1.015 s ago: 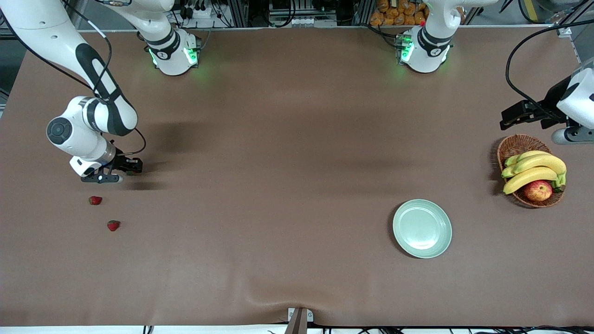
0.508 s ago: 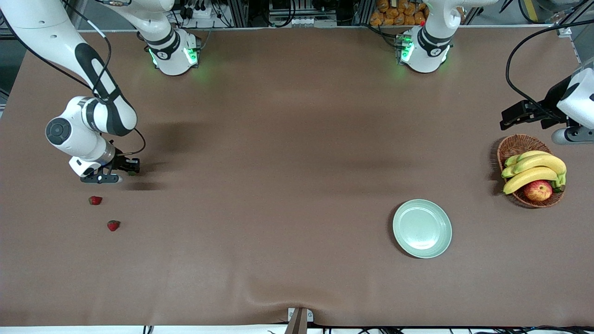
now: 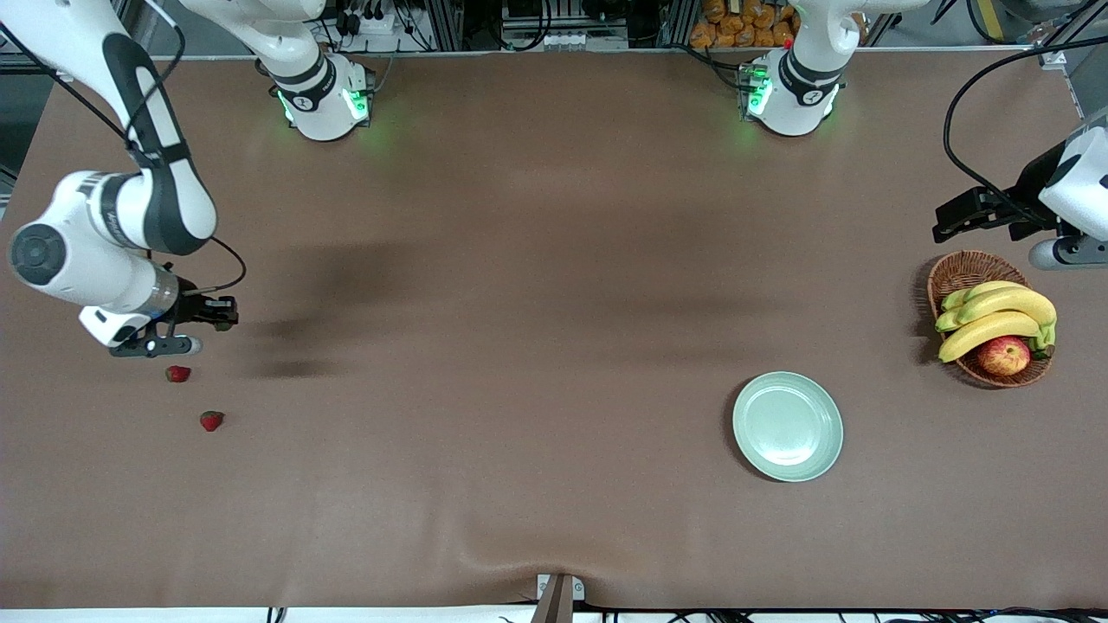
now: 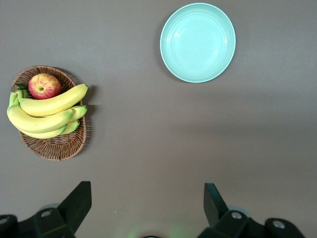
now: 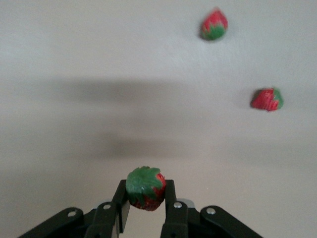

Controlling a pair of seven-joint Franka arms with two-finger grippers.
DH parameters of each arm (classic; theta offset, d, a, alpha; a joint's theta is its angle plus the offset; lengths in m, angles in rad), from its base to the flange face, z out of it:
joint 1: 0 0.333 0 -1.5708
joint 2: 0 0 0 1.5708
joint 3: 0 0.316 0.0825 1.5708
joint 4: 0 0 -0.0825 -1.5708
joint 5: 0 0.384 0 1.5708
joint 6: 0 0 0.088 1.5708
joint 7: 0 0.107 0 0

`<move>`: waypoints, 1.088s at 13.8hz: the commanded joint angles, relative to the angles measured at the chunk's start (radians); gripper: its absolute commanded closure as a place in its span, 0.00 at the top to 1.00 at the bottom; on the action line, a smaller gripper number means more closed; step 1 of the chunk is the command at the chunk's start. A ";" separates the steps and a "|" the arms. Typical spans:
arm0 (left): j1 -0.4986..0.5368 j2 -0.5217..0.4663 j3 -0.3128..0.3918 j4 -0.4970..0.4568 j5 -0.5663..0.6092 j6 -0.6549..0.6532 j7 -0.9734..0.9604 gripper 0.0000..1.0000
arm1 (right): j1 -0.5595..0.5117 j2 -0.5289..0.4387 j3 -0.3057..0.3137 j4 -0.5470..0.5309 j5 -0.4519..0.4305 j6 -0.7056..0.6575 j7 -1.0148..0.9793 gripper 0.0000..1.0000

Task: Collect all strawberries into plate
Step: 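Lift the strawberry with the right gripper and carry it toward the table middle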

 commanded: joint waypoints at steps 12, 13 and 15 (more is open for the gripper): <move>0.000 0.004 -0.001 0.014 -0.022 0.000 -0.015 1.00 | 0.353 0.152 -0.002 0.313 0.330 0.045 -0.053 0.00; -0.002 0.005 -0.001 0.014 -0.022 0.001 -0.015 1.00 | 0.399 0.173 -0.002 0.313 0.333 0.102 -0.043 0.00; -0.002 0.012 -0.001 0.014 -0.022 0.006 -0.015 1.00 | 0.473 0.233 -0.002 0.315 0.361 0.208 -0.041 0.00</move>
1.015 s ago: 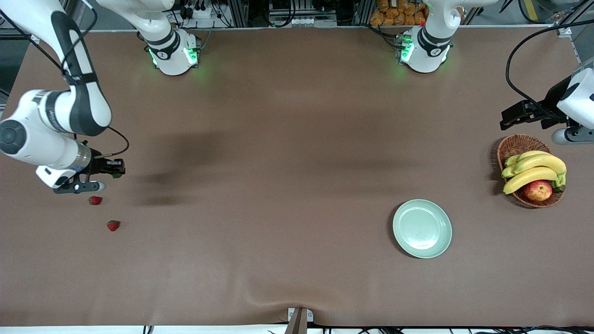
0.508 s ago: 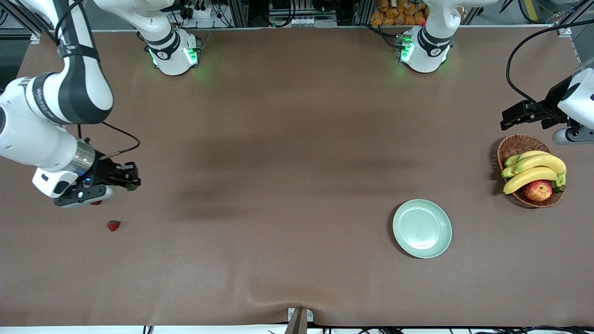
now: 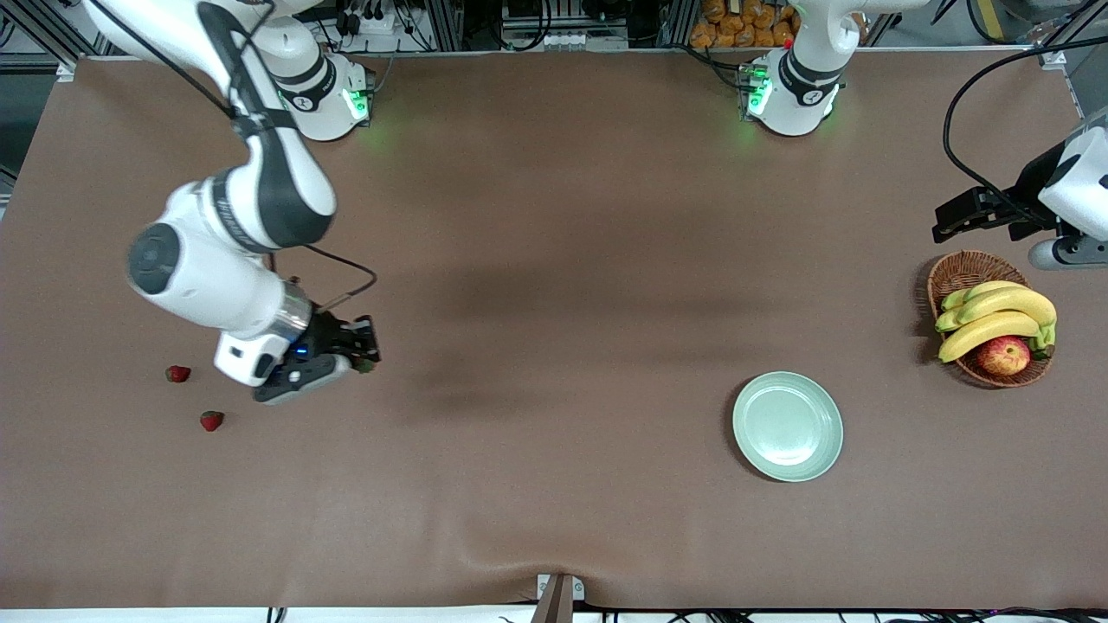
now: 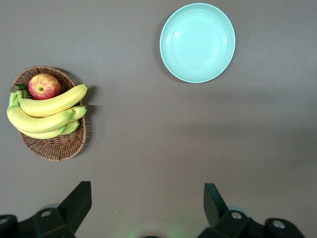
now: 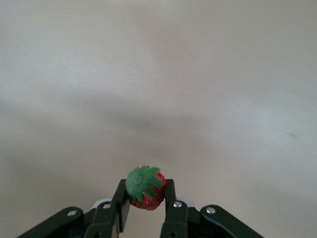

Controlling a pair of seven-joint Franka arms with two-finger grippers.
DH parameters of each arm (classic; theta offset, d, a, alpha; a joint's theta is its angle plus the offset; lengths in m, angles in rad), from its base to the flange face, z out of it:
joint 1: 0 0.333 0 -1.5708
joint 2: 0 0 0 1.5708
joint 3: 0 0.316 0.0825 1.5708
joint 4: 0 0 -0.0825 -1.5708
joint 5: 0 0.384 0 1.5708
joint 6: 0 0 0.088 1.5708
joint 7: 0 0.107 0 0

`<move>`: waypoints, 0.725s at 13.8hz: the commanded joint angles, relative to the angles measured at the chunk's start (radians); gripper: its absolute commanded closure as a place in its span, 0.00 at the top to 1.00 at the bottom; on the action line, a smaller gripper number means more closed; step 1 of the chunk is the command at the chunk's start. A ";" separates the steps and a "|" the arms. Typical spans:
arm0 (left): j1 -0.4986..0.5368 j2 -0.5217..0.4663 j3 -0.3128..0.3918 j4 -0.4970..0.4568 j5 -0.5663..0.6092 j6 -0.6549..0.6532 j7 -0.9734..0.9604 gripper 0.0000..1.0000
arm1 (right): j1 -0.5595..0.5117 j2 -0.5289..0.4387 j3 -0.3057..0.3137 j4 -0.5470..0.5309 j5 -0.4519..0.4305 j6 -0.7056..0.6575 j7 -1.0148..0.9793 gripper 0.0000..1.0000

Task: Collect all strawberries into plate
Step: 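Lift the strawberry with the right gripper and carry it toward the table middle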

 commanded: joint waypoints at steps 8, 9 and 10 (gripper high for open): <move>-0.003 0.021 -0.001 0.014 -0.032 0.014 -0.012 1.00 | 0.382 0.311 -0.019 0.213 0.101 0.274 0.005 0.00; -0.003 0.022 -0.001 0.014 -0.048 0.014 -0.010 1.00 | 0.399 0.320 -0.019 0.216 0.093 0.274 0.025 0.00; 0.001 0.031 -0.001 0.014 -0.064 0.014 -0.010 1.00 | 0.416 0.335 -0.021 0.216 0.093 0.280 0.036 0.00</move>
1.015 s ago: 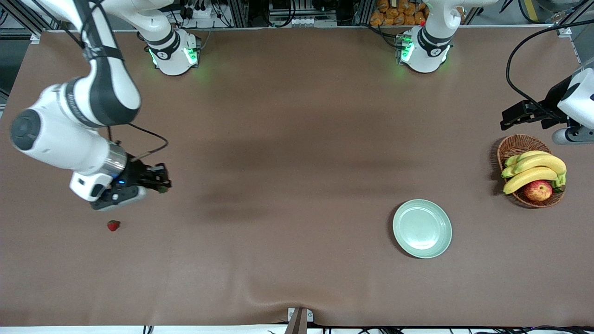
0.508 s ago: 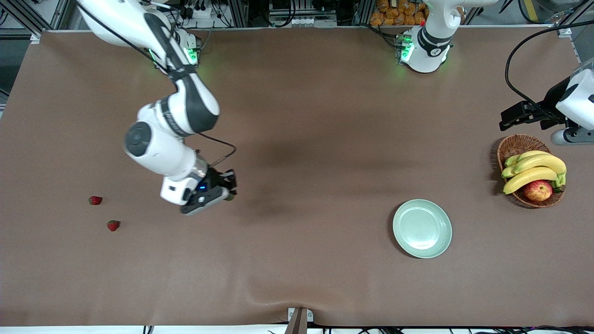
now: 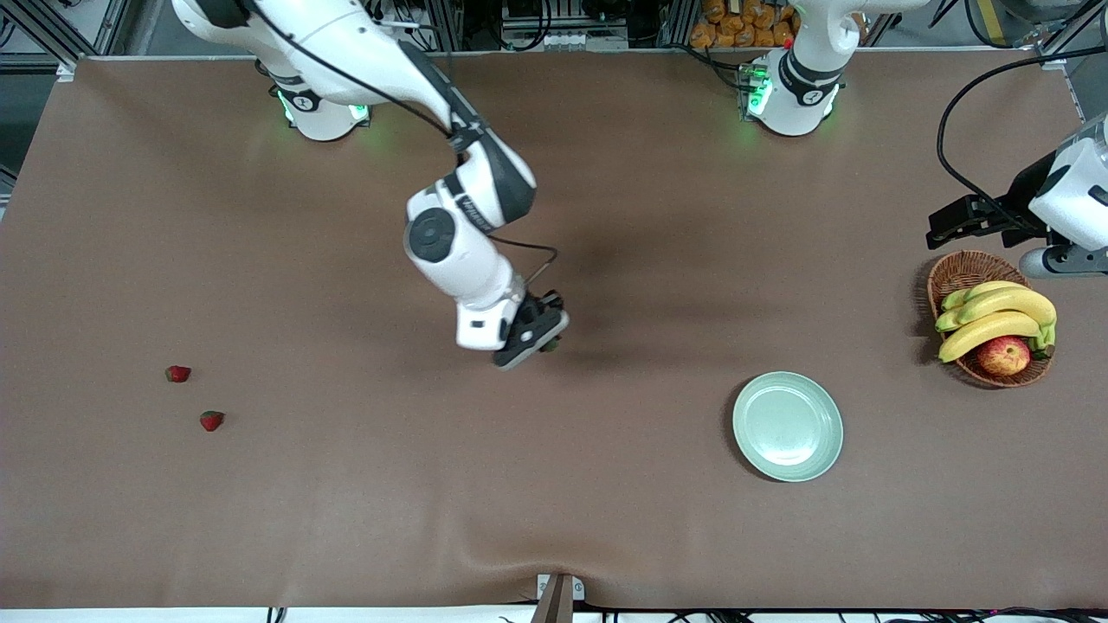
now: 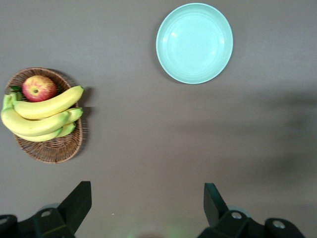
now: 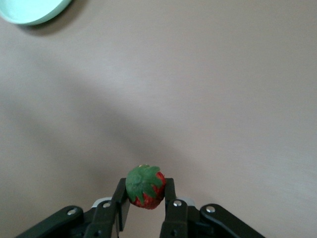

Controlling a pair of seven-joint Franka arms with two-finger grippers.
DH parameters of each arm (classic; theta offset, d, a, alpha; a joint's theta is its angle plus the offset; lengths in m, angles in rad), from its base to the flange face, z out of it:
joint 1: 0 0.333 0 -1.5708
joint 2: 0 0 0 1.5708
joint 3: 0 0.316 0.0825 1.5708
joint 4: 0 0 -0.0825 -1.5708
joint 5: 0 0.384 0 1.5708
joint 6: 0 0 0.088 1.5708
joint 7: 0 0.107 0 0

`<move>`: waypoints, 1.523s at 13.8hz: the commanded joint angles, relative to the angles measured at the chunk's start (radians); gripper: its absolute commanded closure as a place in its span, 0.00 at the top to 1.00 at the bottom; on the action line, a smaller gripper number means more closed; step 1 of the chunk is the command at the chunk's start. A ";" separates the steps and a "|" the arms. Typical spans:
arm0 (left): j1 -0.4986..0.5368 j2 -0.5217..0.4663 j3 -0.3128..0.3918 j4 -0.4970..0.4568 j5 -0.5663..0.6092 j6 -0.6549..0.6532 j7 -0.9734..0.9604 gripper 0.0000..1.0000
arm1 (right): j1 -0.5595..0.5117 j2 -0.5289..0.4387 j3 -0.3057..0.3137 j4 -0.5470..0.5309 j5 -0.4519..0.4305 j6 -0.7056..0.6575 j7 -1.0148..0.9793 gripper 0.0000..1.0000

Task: Collect all strawberries into plate
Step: 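Lift the strawberry with the right gripper and carry it toward the table middle, then release the strawberry with the right gripper while the left gripper advances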

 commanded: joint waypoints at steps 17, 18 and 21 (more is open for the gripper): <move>-0.060 0.134 -0.002 0.011 -0.072 0.082 -0.020 1.00 | 0.115 0.184 -0.070 0.082 -0.121 0.144 0.050 1.00; -0.069 0.136 -0.002 0.011 -0.072 0.085 -0.020 1.00 | 0.115 0.180 -0.078 0.082 -0.121 0.144 0.050 1.00; -0.076 0.153 -0.002 0.015 -0.072 0.102 -0.021 1.00 | 0.114 0.148 -0.104 0.070 -0.120 0.136 0.050 1.00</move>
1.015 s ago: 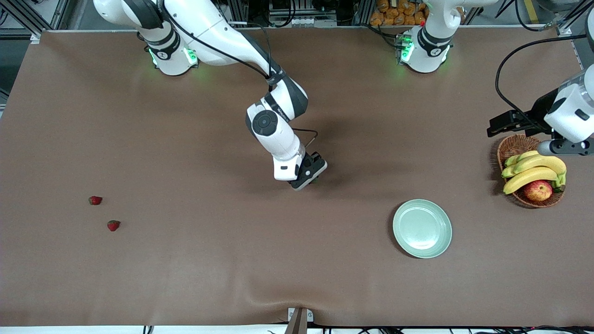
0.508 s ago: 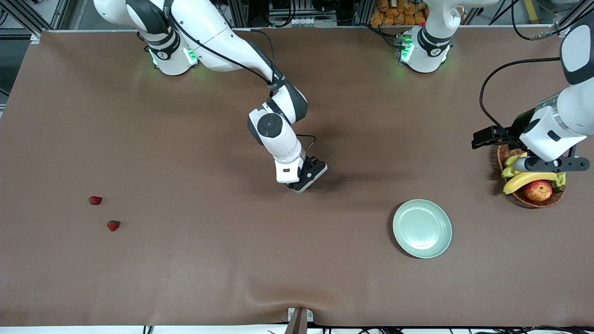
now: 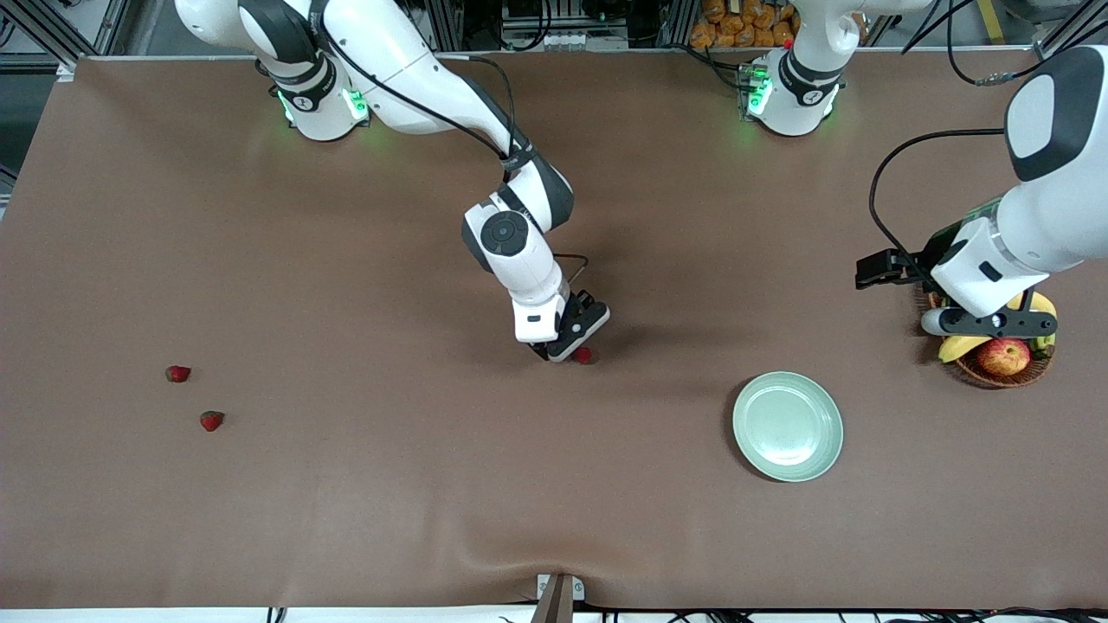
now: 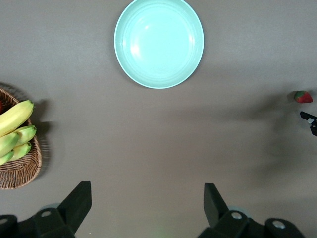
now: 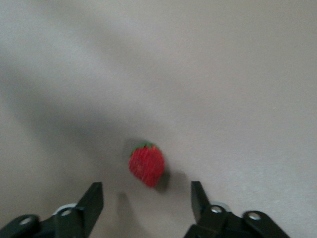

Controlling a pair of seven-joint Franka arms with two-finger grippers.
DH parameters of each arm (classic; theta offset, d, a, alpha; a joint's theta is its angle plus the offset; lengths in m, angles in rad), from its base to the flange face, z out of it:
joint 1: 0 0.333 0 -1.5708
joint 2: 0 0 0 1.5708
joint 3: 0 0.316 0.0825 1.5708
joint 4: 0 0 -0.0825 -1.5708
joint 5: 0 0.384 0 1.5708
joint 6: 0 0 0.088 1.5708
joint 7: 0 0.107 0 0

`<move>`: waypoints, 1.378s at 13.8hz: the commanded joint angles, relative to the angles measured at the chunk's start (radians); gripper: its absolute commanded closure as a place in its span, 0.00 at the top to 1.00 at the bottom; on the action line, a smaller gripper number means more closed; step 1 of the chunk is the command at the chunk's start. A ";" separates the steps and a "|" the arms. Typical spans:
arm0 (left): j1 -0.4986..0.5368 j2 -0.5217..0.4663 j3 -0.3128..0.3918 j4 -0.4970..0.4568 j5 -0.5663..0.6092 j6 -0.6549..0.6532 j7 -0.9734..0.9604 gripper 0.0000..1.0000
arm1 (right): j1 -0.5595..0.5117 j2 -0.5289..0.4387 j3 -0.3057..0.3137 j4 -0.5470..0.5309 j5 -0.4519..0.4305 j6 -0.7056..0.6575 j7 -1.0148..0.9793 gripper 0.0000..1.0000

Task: Collect all strawberries into plate
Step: 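Release the strawberry with the right gripper while the left gripper advances, then return the right gripper to strawberries while the left gripper reaches the strawberry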

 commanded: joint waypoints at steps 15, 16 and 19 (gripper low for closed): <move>-0.193 0.243 0.008 0.152 -0.024 0.228 -0.267 1.00 | -0.345 -0.420 -0.260 -0.334 -0.010 -0.239 -0.096 1.00; -0.219 0.261 0.014 0.157 -0.023 0.241 -0.273 1.00 | -0.389 -0.420 -0.260 -0.333 -0.009 -0.271 -0.136 1.00; -0.257 0.318 0.010 0.220 0.014 0.242 -0.273 1.00 | -0.506 -0.414 -0.261 -0.303 -0.010 -0.404 -0.207 1.00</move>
